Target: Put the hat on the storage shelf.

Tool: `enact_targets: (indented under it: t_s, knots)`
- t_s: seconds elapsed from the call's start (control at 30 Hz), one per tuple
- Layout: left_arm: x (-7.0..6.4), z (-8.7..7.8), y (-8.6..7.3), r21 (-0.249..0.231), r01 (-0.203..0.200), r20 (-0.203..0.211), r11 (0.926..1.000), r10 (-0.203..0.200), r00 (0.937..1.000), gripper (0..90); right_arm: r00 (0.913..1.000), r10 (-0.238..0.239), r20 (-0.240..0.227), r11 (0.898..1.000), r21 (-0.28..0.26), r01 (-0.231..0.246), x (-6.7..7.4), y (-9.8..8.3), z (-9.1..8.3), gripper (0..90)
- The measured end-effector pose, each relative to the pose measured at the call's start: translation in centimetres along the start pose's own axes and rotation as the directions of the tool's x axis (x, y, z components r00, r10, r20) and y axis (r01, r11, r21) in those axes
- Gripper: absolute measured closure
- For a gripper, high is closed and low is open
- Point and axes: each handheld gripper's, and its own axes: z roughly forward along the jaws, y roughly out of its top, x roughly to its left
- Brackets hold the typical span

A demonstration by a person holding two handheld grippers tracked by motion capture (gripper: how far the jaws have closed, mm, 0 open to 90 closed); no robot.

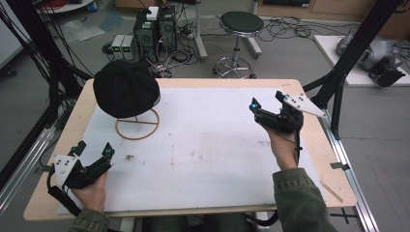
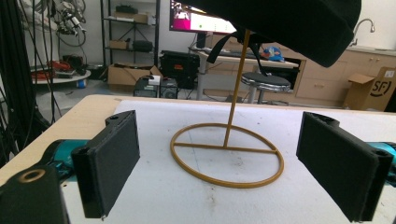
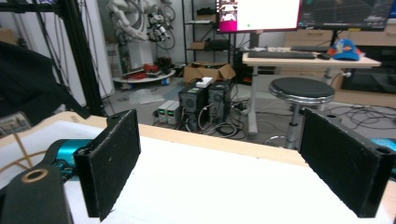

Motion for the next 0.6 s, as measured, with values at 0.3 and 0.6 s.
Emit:
enact_targets:
  t_s: [0.3, 0.6]
  knots:
    - [-0.1, 0.2, 0.0, -0.003, 0.004, -0.001, 1.0, -0.004, 1.0, 13.5, 0.9983, 0.012, 0.057, 1.0, -0.003, -0.011, -2.2, -1.4, -2.3, 12.3]
    - [-0.1, 0.1, 0.0, -0.002, 0.003, -0.006, 1.0, -0.003, 1.0, 13.5, 0.9893, 0.04, 0.14, 0.999, 0.021, -0.043, -3.6, -3.9, -4.2, 12.3]
